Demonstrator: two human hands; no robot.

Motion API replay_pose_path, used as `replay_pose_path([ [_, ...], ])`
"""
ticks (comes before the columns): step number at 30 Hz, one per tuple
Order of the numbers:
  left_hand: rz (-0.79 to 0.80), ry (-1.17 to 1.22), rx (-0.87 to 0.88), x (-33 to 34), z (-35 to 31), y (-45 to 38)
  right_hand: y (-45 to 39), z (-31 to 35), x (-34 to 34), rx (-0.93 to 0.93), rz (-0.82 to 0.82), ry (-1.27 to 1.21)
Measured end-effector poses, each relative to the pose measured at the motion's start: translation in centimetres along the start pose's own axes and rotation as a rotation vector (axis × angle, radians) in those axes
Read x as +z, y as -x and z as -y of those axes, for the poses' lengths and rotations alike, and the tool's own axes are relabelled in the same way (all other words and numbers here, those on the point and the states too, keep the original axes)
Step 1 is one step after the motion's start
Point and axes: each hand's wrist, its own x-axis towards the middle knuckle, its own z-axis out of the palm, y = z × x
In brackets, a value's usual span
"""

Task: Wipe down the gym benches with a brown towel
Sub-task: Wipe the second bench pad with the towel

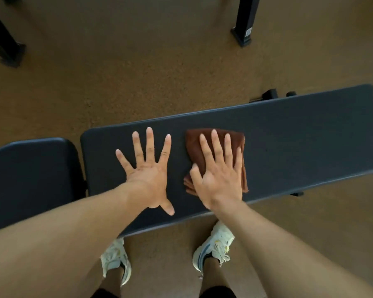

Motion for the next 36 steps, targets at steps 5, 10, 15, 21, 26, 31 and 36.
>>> replay_pose_path([
  [5,0.036,-0.007,-0.064,-0.5,-0.8,0.1,-8.0,-0.4,-3.2,-0.139,-0.016,0.006],
  [10,0.06,-0.007,-0.116,-1.1,-1.5,0.4,5.2,-6.8,0.0,-0.229,-0.014,0.023],
  [15,0.068,-0.004,-0.143,-1.0,-1.6,0.2,3.6,-9.0,-0.4,-0.355,0.042,0.082],
  [21,0.023,0.057,-0.086,-0.1,-0.4,0.1,-10.3,-4.7,-4.7,-0.021,-0.045,0.0],
  [26,-0.116,0.123,0.07,1.2,1.3,0.3,-6.6,-1.7,-2.8,0.088,-0.098,0.0],
  [31,-0.556,0.317,0.126,7.9,4.5,3.0,3.8,3.3,2.1,-0.119,-0.021,0.065],
  [36,-0.791,0.606,-0.078,19.7,9.1,7.0,4.5,8.0,3.4,-0.371,0.053,0.188],
])
